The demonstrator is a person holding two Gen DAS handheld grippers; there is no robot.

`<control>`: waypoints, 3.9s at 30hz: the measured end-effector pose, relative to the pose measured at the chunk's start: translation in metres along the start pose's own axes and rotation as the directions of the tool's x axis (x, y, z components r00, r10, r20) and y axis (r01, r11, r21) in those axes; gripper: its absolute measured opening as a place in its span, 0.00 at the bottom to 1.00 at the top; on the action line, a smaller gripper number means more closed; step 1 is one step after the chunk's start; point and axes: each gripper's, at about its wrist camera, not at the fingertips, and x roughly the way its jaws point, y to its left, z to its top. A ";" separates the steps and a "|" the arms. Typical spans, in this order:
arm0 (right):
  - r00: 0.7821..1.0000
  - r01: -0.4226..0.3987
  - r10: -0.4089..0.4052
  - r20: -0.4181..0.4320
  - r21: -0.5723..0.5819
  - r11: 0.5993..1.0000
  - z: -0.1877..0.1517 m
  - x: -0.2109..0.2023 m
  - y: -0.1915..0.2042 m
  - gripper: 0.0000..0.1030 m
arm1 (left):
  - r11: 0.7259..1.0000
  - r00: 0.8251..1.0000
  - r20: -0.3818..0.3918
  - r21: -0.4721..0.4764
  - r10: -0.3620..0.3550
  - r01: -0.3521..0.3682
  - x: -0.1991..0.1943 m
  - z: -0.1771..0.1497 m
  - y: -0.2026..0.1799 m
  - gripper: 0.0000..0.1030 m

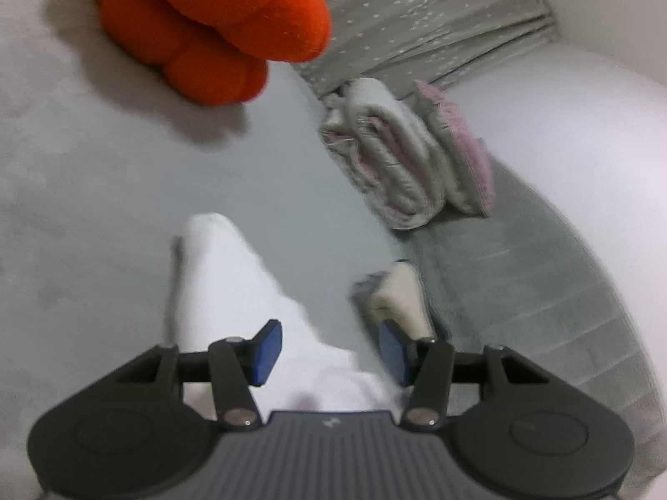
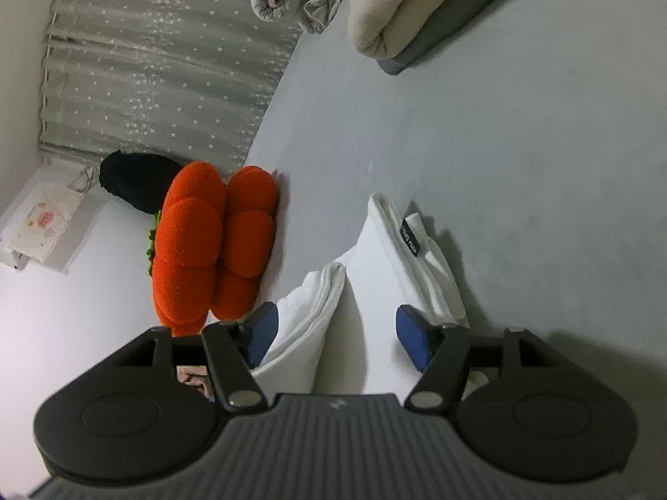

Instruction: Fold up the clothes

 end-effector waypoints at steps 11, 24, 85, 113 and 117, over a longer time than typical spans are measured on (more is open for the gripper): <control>0.999 -0.045 0.046 -0.010 0.058 0.997 0.001 -0.002 -0.002 0.66 | 0.988 0.993 -0.028 0.114 0.113 -0.109 0.005 -0.005 0.004 0.45; 0.999 -0.018 0.014 -0.044 -0.083 0.996 -0.013 0.035 0.036 0.66 | 0.984 0.991 -0.091 0.160 0.096 -0.081 0.014 -0.021 0.004 0.45; 0.986 0.159 -0.129 0.105 -0.368 0.916 -0.003 0.022 0.035 0.46 | 0.959 0.983 -0.186 0.276 -0.007 0.059 0.047 -0.059 -0.008 0.23; 0.953 0.302 -0.221 0.209 -0.568 0.766 -0.028 0.033 0.027 0.15 | 0.944 0.987 -0.159 0.322 -0.022 0.073 0.047 -0.065 -0.013 0.25; 0.963 0.266 -0.199 0.182 -0.517 0.814 -0.020 0.029 0.020 0.16 | 0.937 0.987 -0.162 0.341 -0.019 0.074 0.046 -0.065 -0.014 0.25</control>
